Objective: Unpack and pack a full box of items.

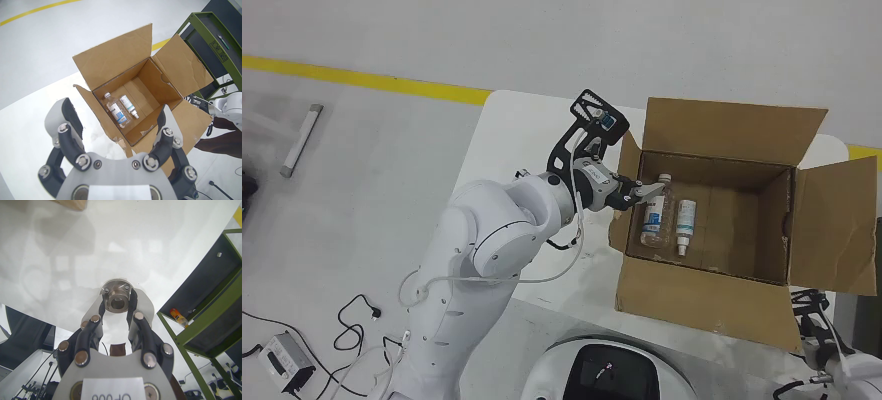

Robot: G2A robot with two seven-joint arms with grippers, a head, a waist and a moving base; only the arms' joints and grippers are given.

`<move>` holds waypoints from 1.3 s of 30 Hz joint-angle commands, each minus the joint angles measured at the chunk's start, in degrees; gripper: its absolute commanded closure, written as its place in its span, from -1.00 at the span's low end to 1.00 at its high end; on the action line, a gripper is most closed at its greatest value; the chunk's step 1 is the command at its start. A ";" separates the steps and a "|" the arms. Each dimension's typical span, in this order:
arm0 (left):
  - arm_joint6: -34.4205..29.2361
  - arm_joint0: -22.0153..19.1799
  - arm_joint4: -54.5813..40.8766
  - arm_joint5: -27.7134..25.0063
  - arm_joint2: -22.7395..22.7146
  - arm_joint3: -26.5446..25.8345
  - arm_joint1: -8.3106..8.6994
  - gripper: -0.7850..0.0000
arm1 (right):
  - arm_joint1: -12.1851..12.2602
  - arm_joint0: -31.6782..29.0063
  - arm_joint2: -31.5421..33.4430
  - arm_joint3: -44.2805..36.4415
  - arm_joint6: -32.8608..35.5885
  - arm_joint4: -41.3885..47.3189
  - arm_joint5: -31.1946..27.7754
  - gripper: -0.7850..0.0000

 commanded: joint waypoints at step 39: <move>0.00 0.00 0.00 0.00 0.00 0.00 0.00 -1.00 | -0.54 -8.01 23.47 -12.07 -1.37 20.69 -2.04 1.00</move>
